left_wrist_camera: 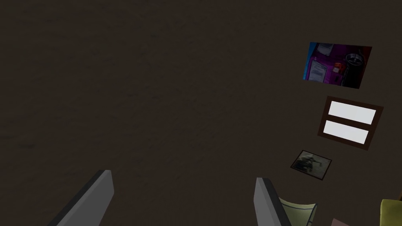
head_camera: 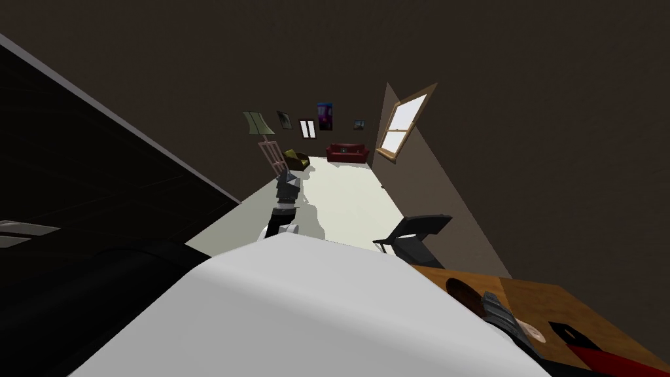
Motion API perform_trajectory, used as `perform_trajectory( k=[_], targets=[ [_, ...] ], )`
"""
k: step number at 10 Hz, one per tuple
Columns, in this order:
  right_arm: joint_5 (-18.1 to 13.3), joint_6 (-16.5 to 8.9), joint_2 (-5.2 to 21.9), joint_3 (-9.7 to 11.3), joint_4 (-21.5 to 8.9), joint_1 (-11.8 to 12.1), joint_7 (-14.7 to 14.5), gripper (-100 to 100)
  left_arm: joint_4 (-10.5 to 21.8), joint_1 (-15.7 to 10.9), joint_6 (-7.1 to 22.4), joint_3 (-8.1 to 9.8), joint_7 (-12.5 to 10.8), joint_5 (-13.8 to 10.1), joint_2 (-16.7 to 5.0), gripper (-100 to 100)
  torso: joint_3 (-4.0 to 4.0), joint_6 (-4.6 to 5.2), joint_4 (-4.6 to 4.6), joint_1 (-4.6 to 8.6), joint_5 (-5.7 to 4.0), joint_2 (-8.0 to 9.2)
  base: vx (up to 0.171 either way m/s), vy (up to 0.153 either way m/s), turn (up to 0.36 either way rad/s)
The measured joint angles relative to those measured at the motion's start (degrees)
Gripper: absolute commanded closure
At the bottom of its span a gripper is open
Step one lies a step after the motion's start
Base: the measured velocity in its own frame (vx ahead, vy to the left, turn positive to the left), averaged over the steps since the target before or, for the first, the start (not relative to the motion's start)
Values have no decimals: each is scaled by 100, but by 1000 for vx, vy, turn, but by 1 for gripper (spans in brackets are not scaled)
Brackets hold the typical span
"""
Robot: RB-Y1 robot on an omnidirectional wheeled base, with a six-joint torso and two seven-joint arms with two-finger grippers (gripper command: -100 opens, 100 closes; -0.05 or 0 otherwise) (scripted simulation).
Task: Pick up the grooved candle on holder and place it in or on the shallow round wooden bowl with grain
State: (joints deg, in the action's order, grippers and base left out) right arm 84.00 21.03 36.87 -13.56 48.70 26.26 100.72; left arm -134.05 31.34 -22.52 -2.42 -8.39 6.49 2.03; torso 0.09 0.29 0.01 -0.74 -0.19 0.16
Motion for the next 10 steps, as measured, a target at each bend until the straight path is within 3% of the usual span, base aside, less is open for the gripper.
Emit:
perform_trajectory(
  k=[1,2,9,10],
  targets=[
    [41,-52,27,64,-16,-129,-54,-100,0,2,0,1,0,0,0,0,-3,8,-2,0,-1,-6,36,10,-184],
    [183,-143,-22,-15,106,-162,-327,-100,0,0,0,0,0,0,0,0,-6,-1,-2,-4,1,-10,48,6,-279],
    [844,-846,155,76,161,-1071,-1724,-100,0,1,0,0,0,0,0,0,-16,0,-6,-17,4,-29,54,34,-204],
    [593,-857,238,270,8,-1209,-1517,-100,0,0,0,0,0,0,0,0,-14,-2,-6,-10,2,-22,10,7,-34]
  ],
)
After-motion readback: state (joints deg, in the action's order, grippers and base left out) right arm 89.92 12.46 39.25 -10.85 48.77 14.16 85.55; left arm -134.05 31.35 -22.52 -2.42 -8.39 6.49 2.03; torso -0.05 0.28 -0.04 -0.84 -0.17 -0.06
